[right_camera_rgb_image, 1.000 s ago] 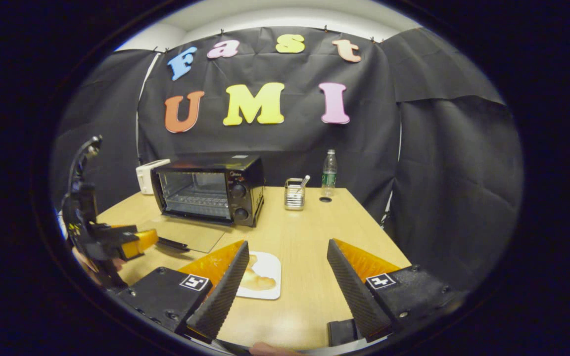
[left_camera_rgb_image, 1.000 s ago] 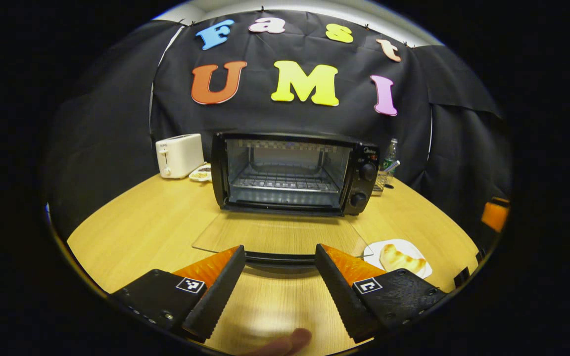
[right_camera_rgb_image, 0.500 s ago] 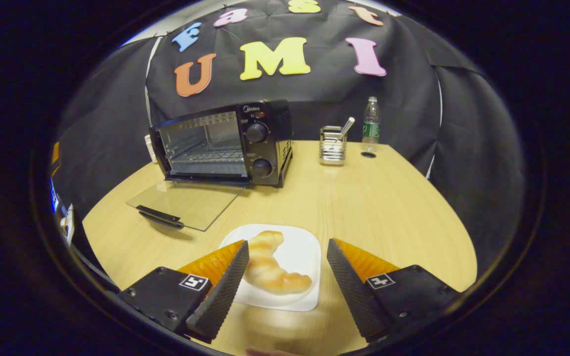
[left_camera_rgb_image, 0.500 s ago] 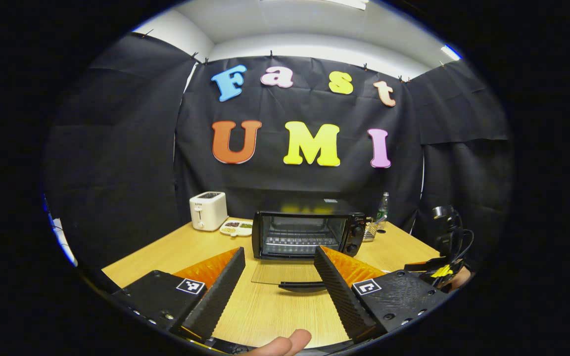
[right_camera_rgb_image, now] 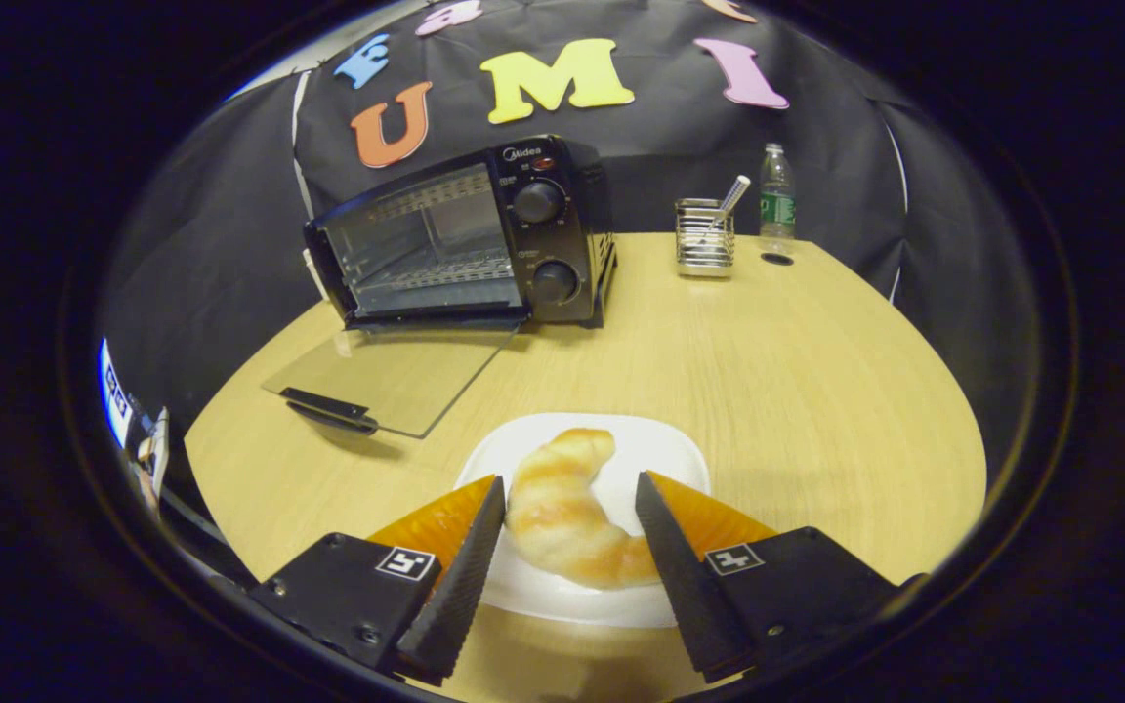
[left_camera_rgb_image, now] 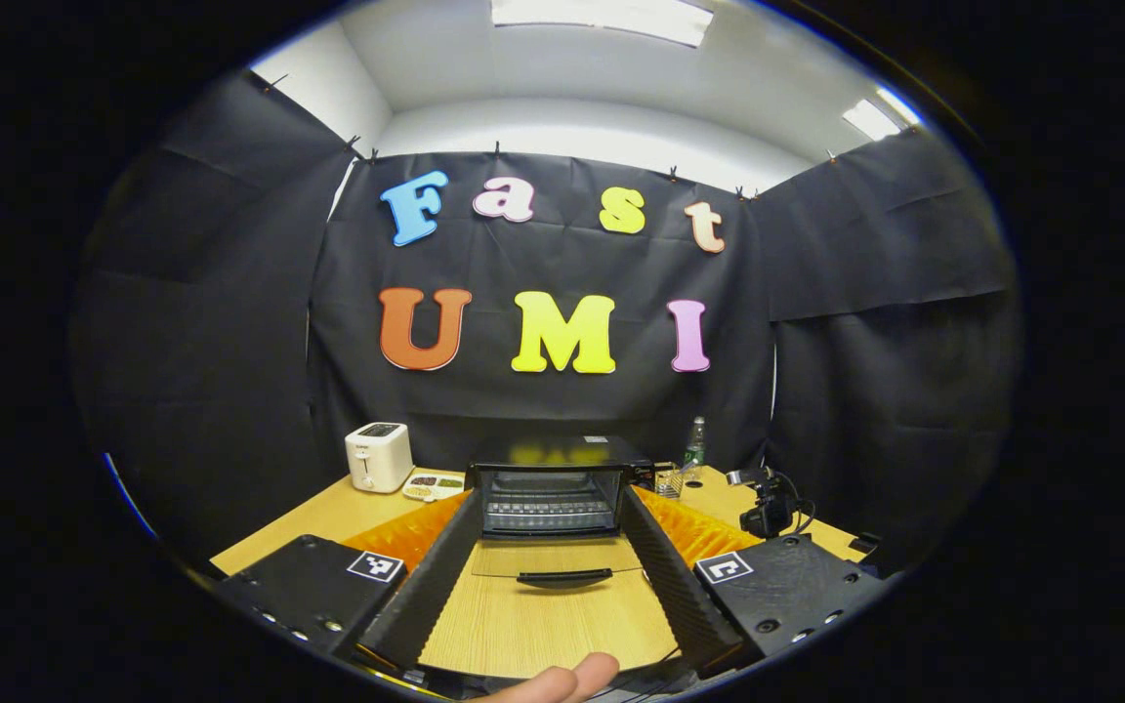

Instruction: Open the electric oven with the left hand, put the food in, and close the electric oven.

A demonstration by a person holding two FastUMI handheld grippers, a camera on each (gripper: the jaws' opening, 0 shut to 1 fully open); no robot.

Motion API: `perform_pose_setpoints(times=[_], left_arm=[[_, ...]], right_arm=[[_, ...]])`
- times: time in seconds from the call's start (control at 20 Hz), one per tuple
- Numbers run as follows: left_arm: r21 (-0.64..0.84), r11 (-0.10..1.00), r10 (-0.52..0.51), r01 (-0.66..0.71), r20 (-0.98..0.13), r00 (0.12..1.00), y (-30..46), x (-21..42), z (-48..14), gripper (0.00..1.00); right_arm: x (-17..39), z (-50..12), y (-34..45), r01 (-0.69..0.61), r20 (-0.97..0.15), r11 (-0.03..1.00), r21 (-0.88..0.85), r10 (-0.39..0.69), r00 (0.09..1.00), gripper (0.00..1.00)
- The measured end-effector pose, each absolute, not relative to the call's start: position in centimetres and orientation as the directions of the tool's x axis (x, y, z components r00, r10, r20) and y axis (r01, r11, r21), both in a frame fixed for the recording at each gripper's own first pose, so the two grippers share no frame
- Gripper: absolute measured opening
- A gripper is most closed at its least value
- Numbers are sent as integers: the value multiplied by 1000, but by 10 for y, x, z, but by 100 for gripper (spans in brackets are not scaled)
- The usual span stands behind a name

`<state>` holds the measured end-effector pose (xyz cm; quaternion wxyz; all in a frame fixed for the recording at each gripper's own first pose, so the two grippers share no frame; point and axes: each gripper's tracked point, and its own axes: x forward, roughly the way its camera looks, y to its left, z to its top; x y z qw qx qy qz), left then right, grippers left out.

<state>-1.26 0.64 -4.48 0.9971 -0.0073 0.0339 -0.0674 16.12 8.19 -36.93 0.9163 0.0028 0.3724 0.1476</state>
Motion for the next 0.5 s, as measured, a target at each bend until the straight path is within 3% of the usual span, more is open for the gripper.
perform_pose_setpoints(times=[0.15,0.25,0.5], left_arm=[[6,992,-126,127,-61,990,10,-17,-41,93],[1,993,-122,122,-59,991,11,-18,-40,93],[-12,994,-113,112,-75,991,19,-21,-43,93]], right_arm=[[159,-371,86,-286,-692,953,105,276,667,82],[162,-374,89,-279,-694,952,128,287,660,70],[158,-372,93,-294,-694,949,112,287,660,53]])
